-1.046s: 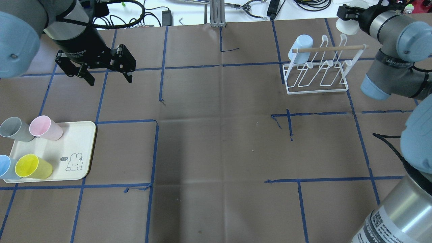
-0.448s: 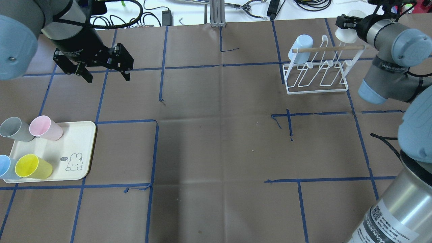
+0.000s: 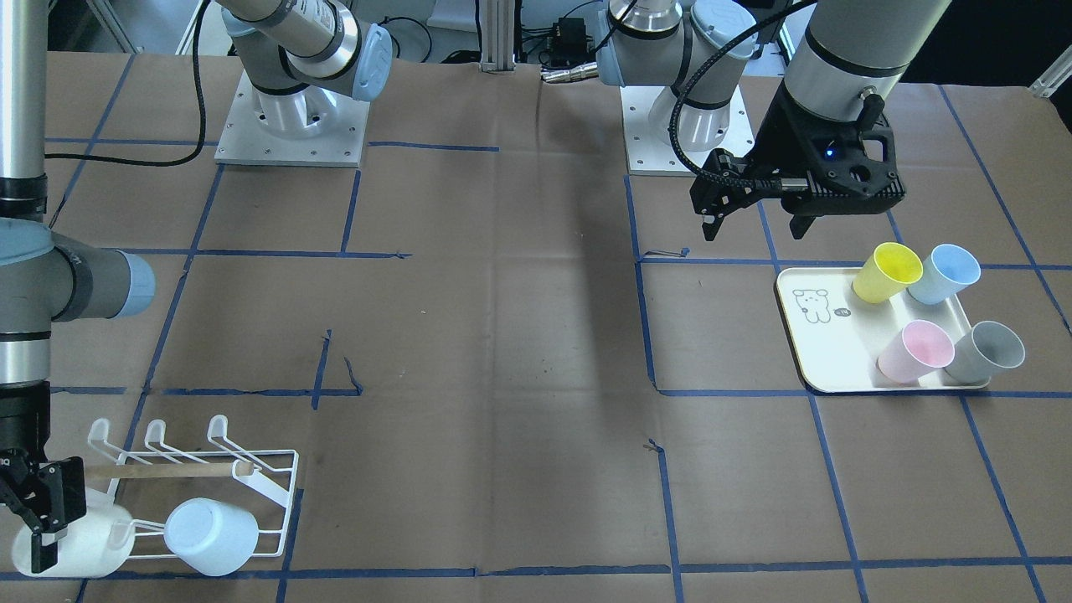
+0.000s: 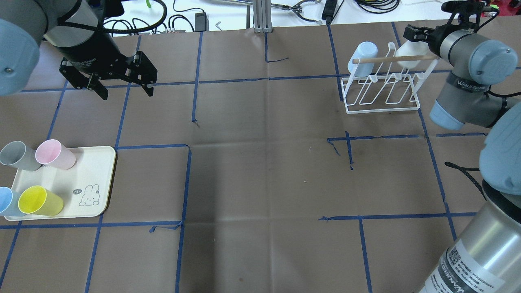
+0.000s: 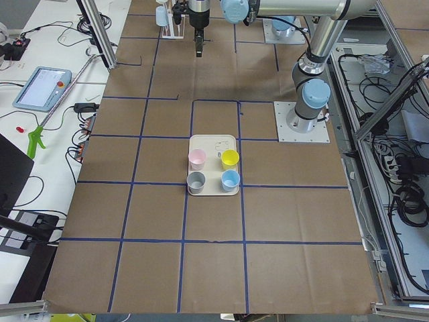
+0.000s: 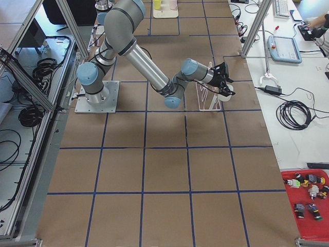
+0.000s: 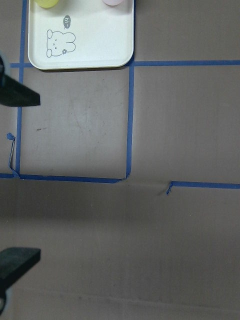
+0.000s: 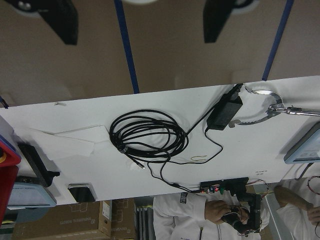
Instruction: Transfer IKEA cup to right arm and place on rack
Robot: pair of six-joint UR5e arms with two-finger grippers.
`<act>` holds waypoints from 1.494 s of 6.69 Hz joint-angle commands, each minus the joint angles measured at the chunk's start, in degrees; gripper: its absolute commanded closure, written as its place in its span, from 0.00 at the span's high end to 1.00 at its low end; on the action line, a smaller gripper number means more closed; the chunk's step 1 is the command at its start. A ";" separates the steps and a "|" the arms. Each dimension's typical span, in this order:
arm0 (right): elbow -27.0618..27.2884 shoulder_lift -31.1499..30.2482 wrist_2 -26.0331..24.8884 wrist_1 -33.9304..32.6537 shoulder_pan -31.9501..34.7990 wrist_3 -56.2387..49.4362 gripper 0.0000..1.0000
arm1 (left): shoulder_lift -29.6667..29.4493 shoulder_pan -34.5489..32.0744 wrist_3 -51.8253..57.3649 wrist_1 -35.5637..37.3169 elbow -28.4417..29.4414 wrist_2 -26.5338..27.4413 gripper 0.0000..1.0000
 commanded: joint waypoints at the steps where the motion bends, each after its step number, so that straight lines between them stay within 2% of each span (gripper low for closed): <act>1: -0.27 -0.24 0.14 2.26 0.04 -0.52 1.00 | -0.14 -0.24 -0.33 0.00 0.00 -0.10 1.00; 3: -1.41 -2.77 0.14 3.07 0.21 -0.44 1.00 | -0.31 -0.33 -0.59 0.00 0.00 -0.28 1.00; 5: -2.20 -7.33 0.23 10.06 0.39 0.09 1.00 | -0.31 -0.33 -0.68 0.00 0.00 -0.63 1.00; 6: -2.20 -9.62 0.23 16.19 0.65 0.09 1.00 | -0.23 -0.33 -0.68 0.00 0.00 -0.63 1.00; 8: -4.21 -14.28 0.14 36.10 2.40 -0.61 1.00 | -0.31 -0.33 -0.68 0.00 0.09 -0.63 1.00; 10: -4.32 -19.64 -4.92 50.47 6.17 -0.18 1.00 | -0.40 -0.42 -0.77 0.00 0.09 -0.54 1.00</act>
